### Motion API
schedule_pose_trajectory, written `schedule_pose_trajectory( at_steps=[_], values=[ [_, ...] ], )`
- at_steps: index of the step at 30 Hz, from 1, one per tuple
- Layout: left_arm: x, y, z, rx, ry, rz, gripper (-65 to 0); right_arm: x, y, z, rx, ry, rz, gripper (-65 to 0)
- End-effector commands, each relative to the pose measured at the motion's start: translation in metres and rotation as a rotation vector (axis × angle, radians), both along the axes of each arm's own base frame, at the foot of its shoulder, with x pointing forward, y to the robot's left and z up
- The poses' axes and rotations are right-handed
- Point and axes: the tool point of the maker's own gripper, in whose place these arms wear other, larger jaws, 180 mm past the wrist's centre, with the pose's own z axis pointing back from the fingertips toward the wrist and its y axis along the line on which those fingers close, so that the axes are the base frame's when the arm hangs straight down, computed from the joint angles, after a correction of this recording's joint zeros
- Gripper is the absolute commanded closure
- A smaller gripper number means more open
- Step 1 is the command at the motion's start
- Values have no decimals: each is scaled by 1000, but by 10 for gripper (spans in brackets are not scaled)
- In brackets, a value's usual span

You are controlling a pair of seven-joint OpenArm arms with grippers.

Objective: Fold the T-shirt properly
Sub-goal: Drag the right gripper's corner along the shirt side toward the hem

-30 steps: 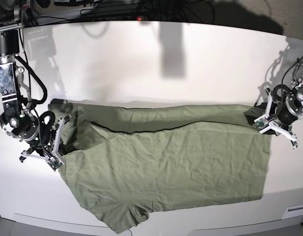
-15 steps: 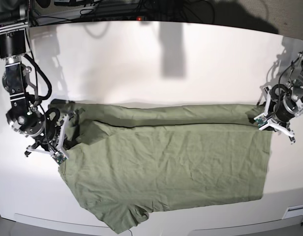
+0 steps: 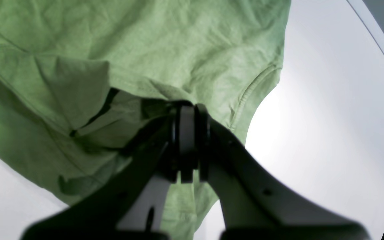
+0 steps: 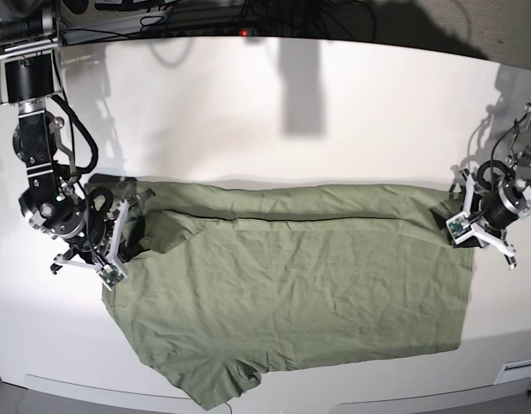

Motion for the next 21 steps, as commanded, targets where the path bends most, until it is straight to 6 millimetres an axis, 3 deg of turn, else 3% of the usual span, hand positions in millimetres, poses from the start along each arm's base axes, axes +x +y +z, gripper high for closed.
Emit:
schedule_pose_trajectory(
  at_steps=[1,13,21],
  values=[
    [12,8,19,9,-54,8,0,12,-5,20,-5,-60,0,0],
    [9,17,9,-24,-46,1,0,12,-5,20,-6,-57,-2,0],
    [29,31,8,-52,-112,75,0,11,-6,19,-9,-51,-5,0]
  ],
)
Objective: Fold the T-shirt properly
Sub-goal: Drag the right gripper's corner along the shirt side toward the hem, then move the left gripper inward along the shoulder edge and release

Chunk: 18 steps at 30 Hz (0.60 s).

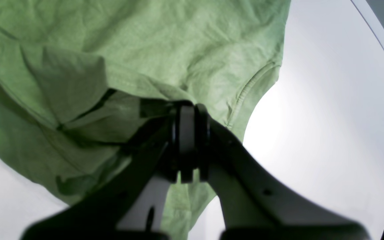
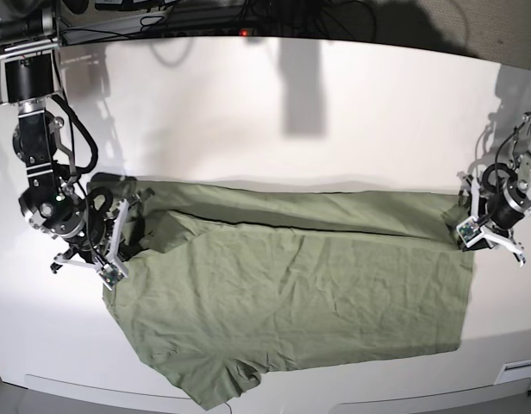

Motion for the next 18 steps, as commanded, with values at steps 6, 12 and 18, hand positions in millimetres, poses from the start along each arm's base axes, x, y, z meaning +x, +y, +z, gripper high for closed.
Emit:
schedule_pose_trajectory(
  at_steps=[6,12,18],
  values=[
    [13,5,13,-9,-45,19,0,12,-5,20,-8,-58,0,0],
    [26,13,30,19,-148,62,-81,12,-5,20,-5,-56,-2,0],
    [31,21,40,43,-213,98,-173,10,-7,17,-10,-38,-13,0]
  ],
)
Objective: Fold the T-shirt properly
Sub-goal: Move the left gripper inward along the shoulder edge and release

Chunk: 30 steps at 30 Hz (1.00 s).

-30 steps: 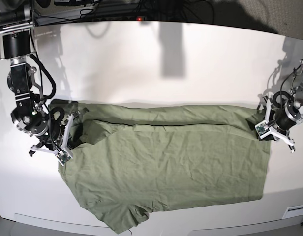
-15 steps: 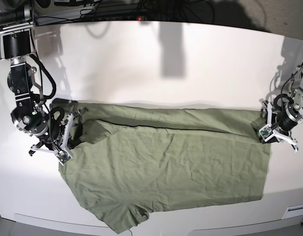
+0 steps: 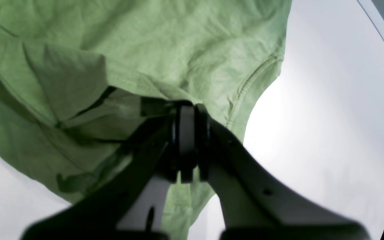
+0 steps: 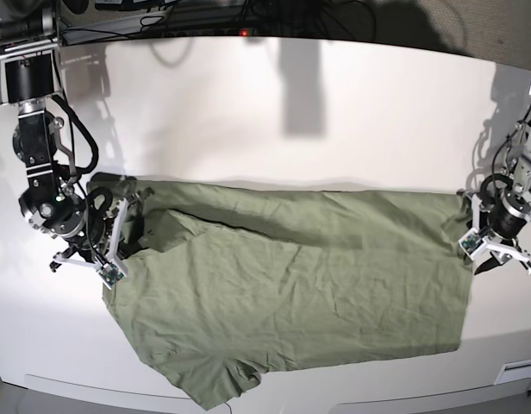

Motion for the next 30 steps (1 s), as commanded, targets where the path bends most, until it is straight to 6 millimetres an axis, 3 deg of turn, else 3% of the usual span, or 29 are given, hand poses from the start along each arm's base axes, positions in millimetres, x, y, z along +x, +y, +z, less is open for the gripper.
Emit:
schedule_pose_trajectory(
  at_steps=[1,4,9,12,16,18,23,30],
  values=[
    [11,8,20,10,-55,7,-173,12,-4,20,-2,-59,-1,0],
    [11,12,19,-9,-47,40,-173,12,-4,20,-2,-60,-1,0],
    [15,14,23,-275,-4,237,-172,13,-4,21,-2,-62,0,0],
    [13,-9,30,-446,41,286,-172,17,-3,26,4,-79,4,0],
    [2,-59,36,-544,67,217,-172,25,-4,36,3,-106,1,0],
    [-3,-80,28,-555,83,195,-172,29,-5,41,0,-120,-8,0],
    [-23,-104,-18,-463,83,261,-172,30,-6,43,4,-127,-15,0],
    [-31,-103,-30,-398,35,286,-172,30,-6,43,4,-128,-14,0]
  ],
)
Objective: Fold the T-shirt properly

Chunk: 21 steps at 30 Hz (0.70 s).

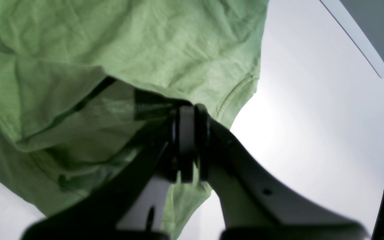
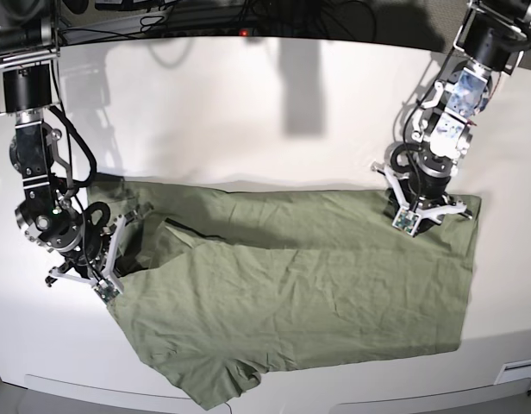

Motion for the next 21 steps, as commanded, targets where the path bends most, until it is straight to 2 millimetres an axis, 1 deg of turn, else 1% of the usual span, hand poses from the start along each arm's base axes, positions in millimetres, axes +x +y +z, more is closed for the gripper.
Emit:
schedule_pose_trajectory(
  at_steps=[1,6,7,10,11,12,15,17,19,21],
  values=[
    [12,5,17,11,-57,1,-172,12,-5,21,-4,-63,-3,0],
    [12,11,17,23,-55,2,-172,17,4,31,35,-125,35,0],
    [12,10,17,22,-55,2,-172,19,6,33,44,-138,38,-17],
    [12,11,16,23,-51,4,-172,27,5,39,65,-187,33,-249],
    [12,11,16,24,-49,6,-172,31,2,42,73,-205,9,-301],
    [11,11,15,25,-45,8,-172,37,-3,45,79,-225,-31,-326],
    [11,12,15,26,-43,9,-172,54,-15,56,107,-293,-153,-330],
    [11,12,15,26,-43,9,-172,60,-12,60,140,-294,-185,-330],
    [11,12,15,26,-43,9,-172,60,1,53,188,-214,-182,-330],
    [11,12,15,26,-43,9,-172,53,24,45,199,-118,-87,-330]
  ],
)
